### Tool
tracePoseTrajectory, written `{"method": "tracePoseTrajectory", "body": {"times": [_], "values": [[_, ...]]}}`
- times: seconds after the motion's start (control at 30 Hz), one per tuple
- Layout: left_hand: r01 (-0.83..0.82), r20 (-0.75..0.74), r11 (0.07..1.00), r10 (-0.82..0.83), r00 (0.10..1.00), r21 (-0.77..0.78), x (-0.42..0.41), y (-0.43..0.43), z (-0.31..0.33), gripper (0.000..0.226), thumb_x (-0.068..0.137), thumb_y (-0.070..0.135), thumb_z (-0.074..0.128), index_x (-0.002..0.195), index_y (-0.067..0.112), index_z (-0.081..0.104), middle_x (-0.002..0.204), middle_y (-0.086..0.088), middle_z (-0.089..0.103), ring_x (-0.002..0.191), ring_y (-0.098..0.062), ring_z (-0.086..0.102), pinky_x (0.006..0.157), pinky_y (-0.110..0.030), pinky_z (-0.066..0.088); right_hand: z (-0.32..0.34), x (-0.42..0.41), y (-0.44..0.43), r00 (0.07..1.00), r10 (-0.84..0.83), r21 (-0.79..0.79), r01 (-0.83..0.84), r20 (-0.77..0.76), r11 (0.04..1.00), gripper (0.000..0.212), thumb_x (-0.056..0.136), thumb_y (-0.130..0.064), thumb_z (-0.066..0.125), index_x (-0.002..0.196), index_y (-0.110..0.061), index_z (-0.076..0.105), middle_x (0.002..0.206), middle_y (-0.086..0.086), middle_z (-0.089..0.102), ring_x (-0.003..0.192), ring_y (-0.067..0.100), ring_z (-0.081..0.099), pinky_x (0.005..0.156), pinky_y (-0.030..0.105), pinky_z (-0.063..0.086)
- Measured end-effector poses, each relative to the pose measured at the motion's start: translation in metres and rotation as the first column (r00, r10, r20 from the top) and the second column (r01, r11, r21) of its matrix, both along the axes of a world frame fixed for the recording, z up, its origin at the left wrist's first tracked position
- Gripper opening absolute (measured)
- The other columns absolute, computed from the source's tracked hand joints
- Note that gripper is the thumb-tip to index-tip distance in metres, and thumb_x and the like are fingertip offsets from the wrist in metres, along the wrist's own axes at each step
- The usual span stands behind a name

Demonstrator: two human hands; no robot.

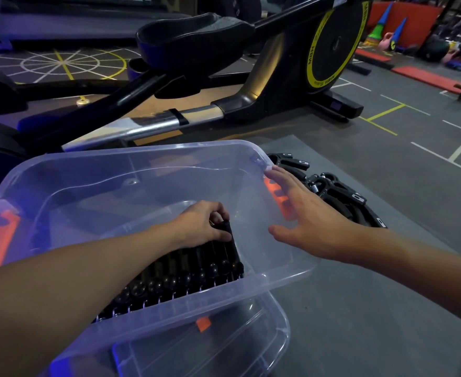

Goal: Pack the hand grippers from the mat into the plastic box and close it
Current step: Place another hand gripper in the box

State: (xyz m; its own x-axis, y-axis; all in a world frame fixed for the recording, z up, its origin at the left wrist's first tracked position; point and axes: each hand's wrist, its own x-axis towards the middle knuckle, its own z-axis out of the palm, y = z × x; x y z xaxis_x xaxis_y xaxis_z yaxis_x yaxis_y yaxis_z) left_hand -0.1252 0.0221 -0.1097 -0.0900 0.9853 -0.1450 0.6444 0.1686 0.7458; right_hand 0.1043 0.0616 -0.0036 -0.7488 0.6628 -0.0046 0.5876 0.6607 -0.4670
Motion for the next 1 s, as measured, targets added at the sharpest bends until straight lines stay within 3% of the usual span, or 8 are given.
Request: {"method": "tracePoseTrajectory", "body": {"times": [0.3, 0.4, 0.57, 0.7, 0.87, 1.0], "values": [[0.01, -0.002, 1.0, -0.01, 1.0, 0.008, -0.003, 0.003, -0.0021, 0.028, 0.07, 0.03, 0.086, 0.081, 0.03, 0.061, 0.093, 0.007, 0.07, 0.089, -0.008, 0.067, 0.086, -0.032, 0.055, -0.0013, -0.0002, 0.0011, 1.0, 0.004, 0.009, -0.004, -0.01, 1.0, 0.091, 0.078, -0.019, 0.071, 0.151, -0.03, 0.017, 0.16, -0.014, 0.009, 0.136, 0.008, 0.034, 0.098, 0.015, 0.029], [0.012, -0.068, 1.0, -0.011, 0.998, 0.013, -0.0028, 0.0028, -0.0011, 0.029, 0.071, 0.034, 0.086, 0.08, 0.032, 0.059, 0.088, 0.01, 0.067, 0.083, -0.007, 0.062, 0.08, -0.027, 0.052, -0.0014, -0.0009, 0.0013, 1.0, 0.003, 0.009, -0.003, -0.016, 1.0, 0.091, 0.078, -0.018, 0.072, 0.151, -0.028, 0.018, 0.16, -0.012, 0.01, 0.137, 0.008, 0.032, 0.1, 0.017, 0.03], [0.063, -0.081, 0.998, -0.064, 0.995, -0.018, -0.0041, 0.0038, -0.002, 0.029, 0.074, 0.038, 0.083, 0.085, 0.033, 0.056, 0.096, 0.008, 0.065, 0.089, -0.012, 0.063, 0.084, -0.034, 0.054, -0.0015, -0.0005, 0.0008, 1.0, -0.001, 0.009, 0.001, -0.007, 1.0, 0.091, 0.078, -0.019, 0.071, 0.151, -0.028, 0.017, 0.16, -0.012, 0.009, 0.135, 0.009, 0.035, 0.096, 0.015, 0.029], [0.083, -0.114, 0.996, -0.08, 0.99, 0.017, -0.0032, 0.0029, -0.0021, 0.031, 0.074, 0.037, 0.082, 0.082, 0.035, 0.052, 0.09, 0.012, 0.061, 0.088, -0.011, 0.06, 0.081, -0.028, 0.051, -0.0019, 0.0, 0.0011, 1.0, -0.005, 0.005, 0.005, -0.01, 1.0, 0.09, 0.078, -0.019, 0.07, 0.151, -0.029, 0.017, 0.159, -0.013, 0.01, 0.133, 0.009, 0.037, 0.095, 0.015, 0.03], [0.083, -0.125, 0.996, -0.079, 0.989, 0.028, -0.006, 0.0028, -0.0041, 0.032, 0.072, 0.038, 0.084, 0.081, 0.036, 0.053, 0.09, 0.011, 0.062, 0.089, -0.014, 0.061, 0.083, -0.031, 0.051, -0.0018, -0.0009, 0.0015, 1.0, -0.001, 0.008, 0.002, -0.012, 1.0, 0.09, 0.078, -0.019, 0.071, 0.151, -0.029, 0.018, 0.159, -0.013, 0.01, 0.135, 0.008, 0.035, 0.098, 0.015, 0.03], [0.11, -0.157, 0.994, -0.108, 0.982, 0.008, -0.0051, 0.0025, -0.0003, 0.032, 0.075, 0.037, 0.082, 0.089, 0.032, 0.053, 0.091, 0.01, 0.06, 0.089, -0.014, 0.06, 0.08, -0.026, 0.047, -0.0015, -0.0007, 0.0012, 1.0, -0.002, 0.006, 0.002, -0.014, 1.0, 0.09, 0.079, -0.018, 0.07, 0.151, -0.028, 0.018, 0.159, -0.013, 0.009, 0.135, 0.008, 0.034, 0.098, 0.014, 0.028]]}}
